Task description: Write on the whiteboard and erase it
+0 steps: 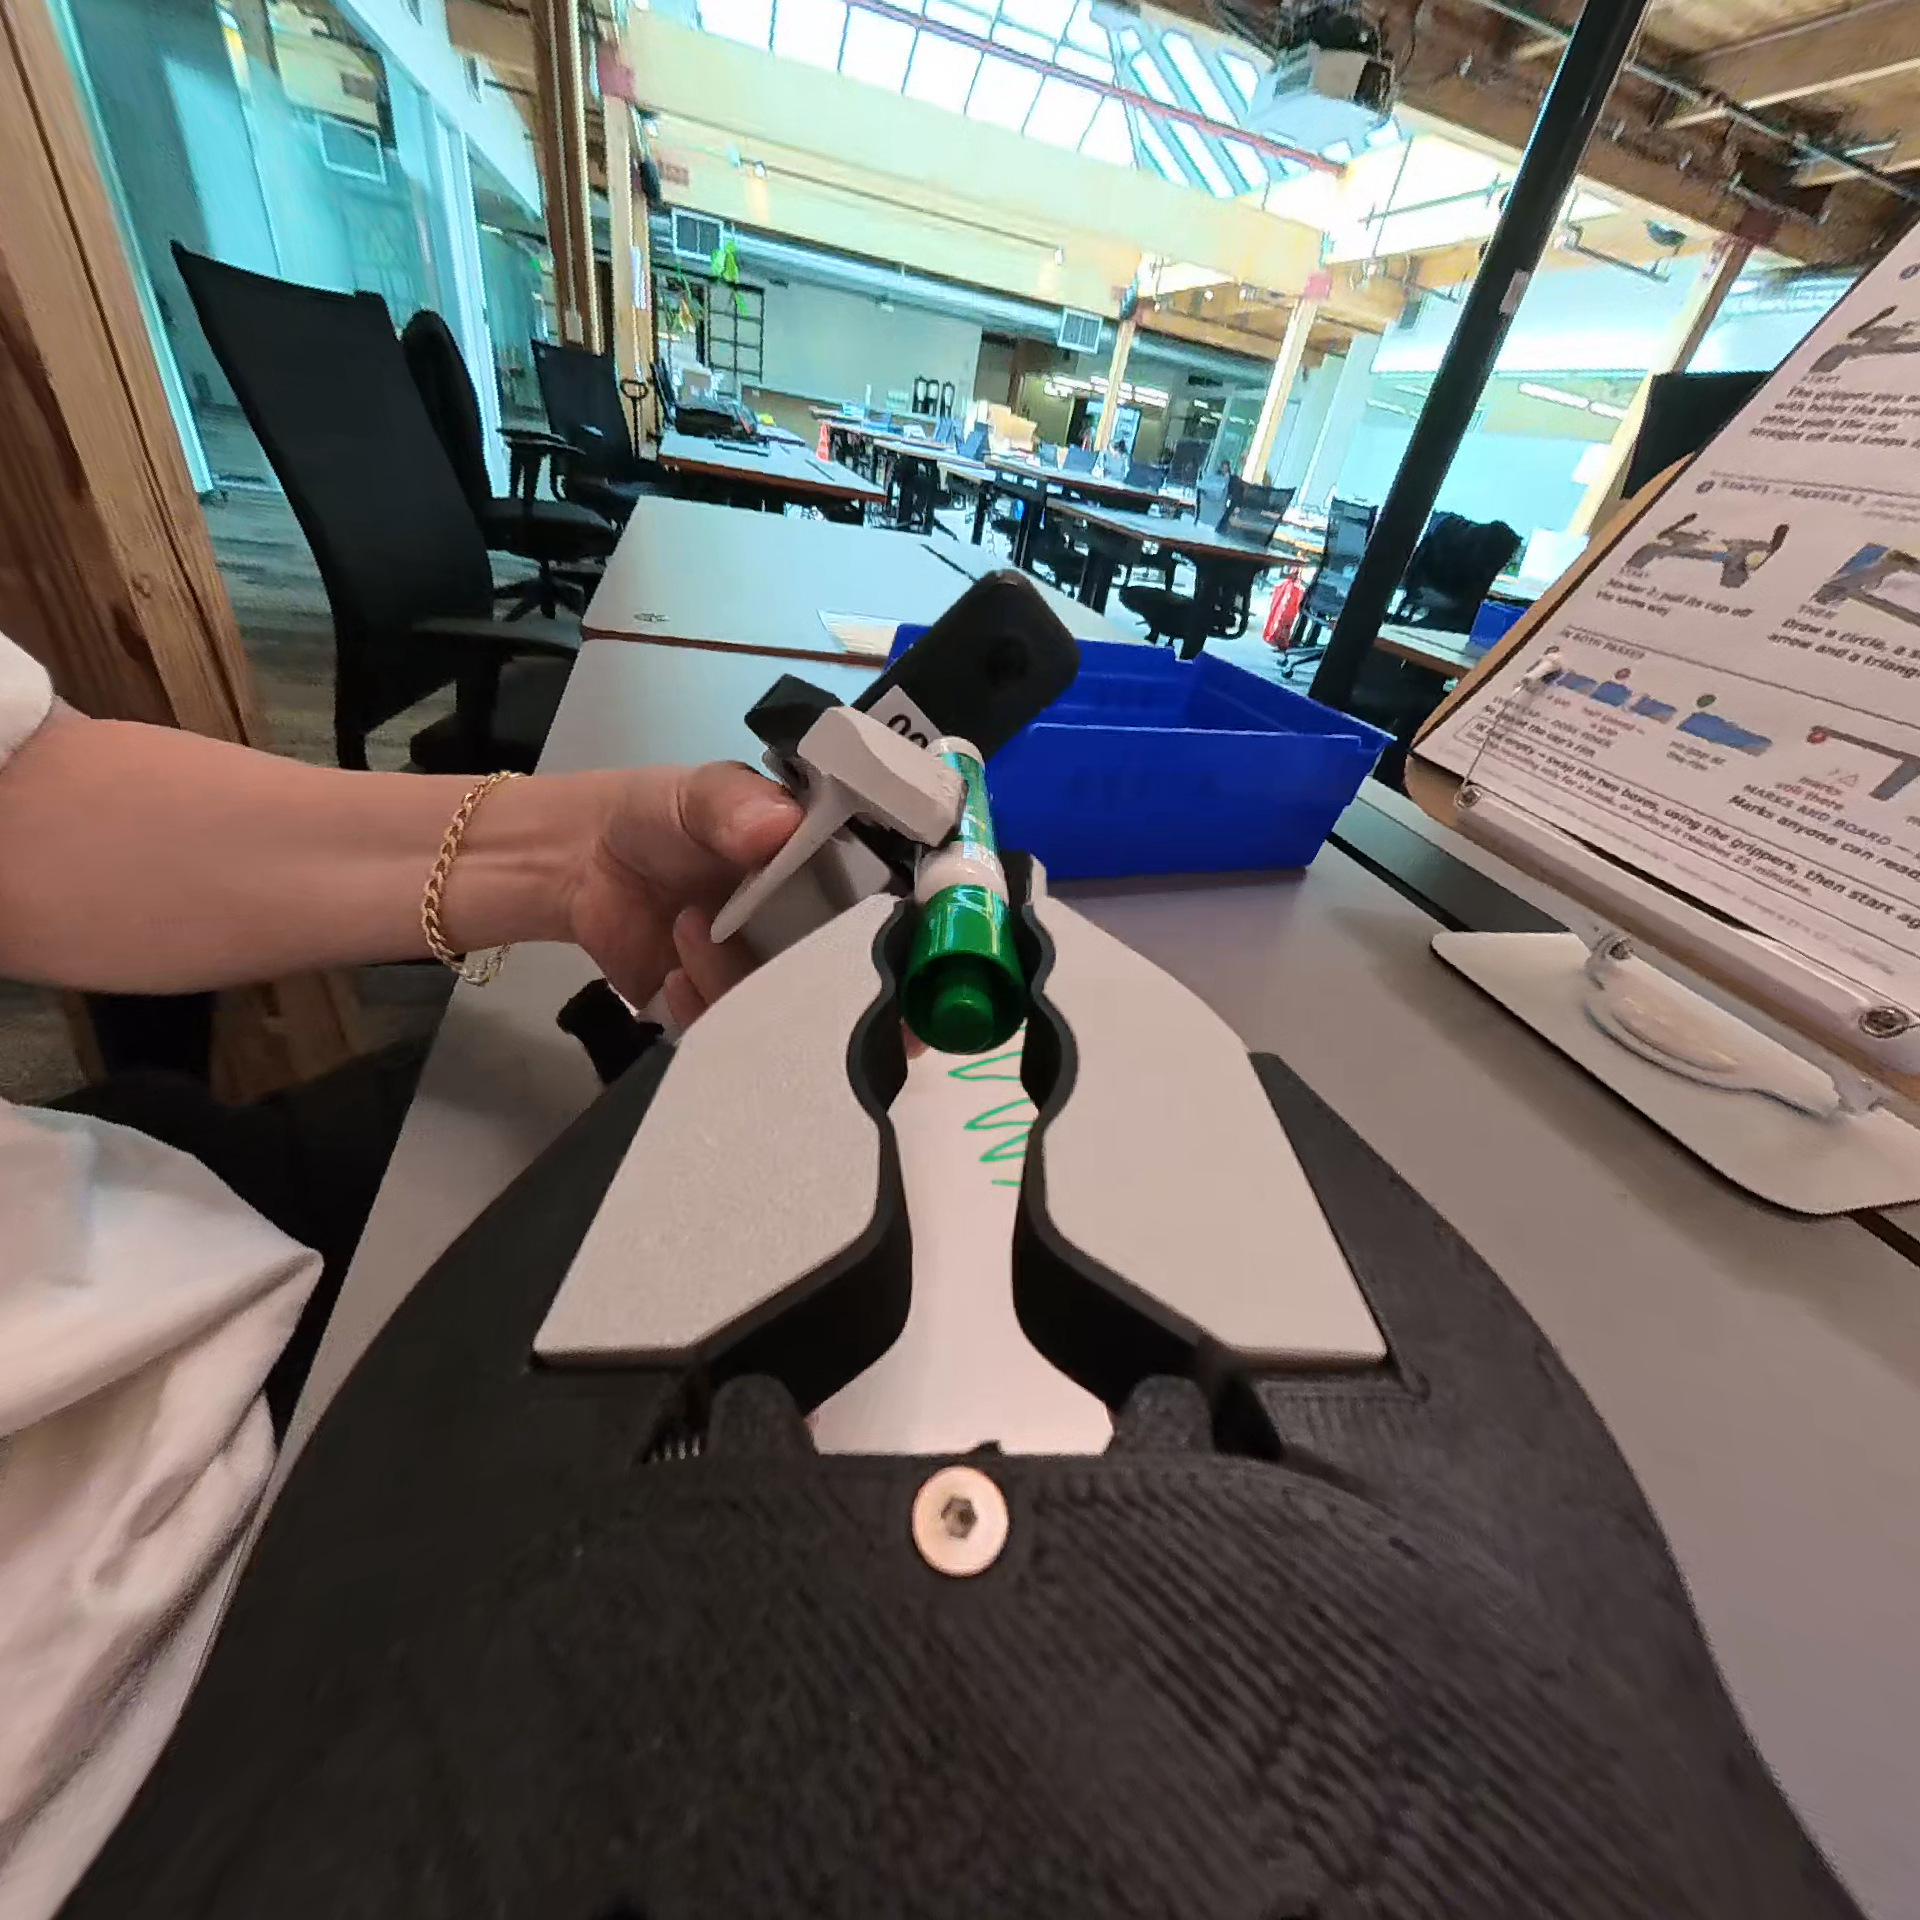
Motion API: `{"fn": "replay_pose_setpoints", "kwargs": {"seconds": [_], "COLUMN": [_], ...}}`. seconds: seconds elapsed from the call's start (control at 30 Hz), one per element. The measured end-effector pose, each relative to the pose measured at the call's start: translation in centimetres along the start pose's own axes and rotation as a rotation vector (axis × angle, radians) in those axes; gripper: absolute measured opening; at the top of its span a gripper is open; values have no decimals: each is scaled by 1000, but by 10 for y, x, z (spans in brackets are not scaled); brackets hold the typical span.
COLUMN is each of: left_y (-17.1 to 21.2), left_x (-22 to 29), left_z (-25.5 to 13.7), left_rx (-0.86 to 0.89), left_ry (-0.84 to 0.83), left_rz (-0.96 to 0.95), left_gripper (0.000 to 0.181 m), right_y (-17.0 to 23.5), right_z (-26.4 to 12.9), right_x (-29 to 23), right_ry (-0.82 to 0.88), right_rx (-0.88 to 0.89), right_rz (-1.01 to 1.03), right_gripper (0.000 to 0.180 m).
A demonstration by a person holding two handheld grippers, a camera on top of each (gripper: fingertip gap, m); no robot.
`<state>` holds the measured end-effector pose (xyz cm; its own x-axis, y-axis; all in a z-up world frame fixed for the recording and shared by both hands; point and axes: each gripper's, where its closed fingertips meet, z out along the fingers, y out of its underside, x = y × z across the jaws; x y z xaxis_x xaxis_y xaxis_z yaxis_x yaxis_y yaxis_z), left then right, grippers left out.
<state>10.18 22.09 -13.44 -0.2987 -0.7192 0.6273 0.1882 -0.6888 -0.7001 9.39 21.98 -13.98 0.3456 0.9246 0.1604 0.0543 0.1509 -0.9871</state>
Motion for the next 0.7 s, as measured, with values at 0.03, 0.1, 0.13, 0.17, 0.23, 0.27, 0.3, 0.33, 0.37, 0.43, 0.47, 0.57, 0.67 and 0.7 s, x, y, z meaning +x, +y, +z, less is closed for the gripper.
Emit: {"fn": "replay_pose_setpoints", "kwargs": {"seconds": [0.03,0.1,0.13,0.17,0.23,0.27,0.3,0.33,0.37,0.43,0.47,0.57,0.67,0.7], "left_y": [1,2,2,3,3,3,4,5,6,7,7,8,2,1], "left_x": [-1,-1,-2,-2,-3,-4,-5,-6,-7,-8,-8,-10,-7,-8], "left_z": [0,-1,-1,-1,-1,-2,-3,-3,-4,-4,-5,-5,-2,-2], "left_rx": [7,12,6,3,-6,-13,-21,-26,-33,-39,-36,-33,8,18], "left_ry": [2,5,-2,-4,-14,-18,-24,-31,-39,-46,-45,-45,-18,-19], "left_rz": [-8,-23,-21,-23,-15,-14,-13,-11,-3,-1,-7,-15,-2,-2], "left_gripper": [20,20,20,19,19,19,19,19,20,19,19,19,18,19], "right_y": [0,2,3,3,5,6,8,10,11,13,13,15,7,7], "right_z": [0,1,1,1,1,2,2,3,3,4,4,3,2,2], "right_x": [0,-1,0,-1,0,0,0,0,0,0,0,1,3,5], "right_ry": [-1,-3,1,0,1,-2,1,-2,-5,-1,1,-9,-8,0], "right_rx": [7,-4,-12,-8,-8,-16,-27,-30,-32,-38,-43,-50,-15,-20], "right_rz": [1,-1,-13,-11,-13,-9,-19,-16,-15,-18,-21,-25,26,39], "right_gripper": [19,19,19,19,19,19,19,19,19,19,19,19,19,19]}}
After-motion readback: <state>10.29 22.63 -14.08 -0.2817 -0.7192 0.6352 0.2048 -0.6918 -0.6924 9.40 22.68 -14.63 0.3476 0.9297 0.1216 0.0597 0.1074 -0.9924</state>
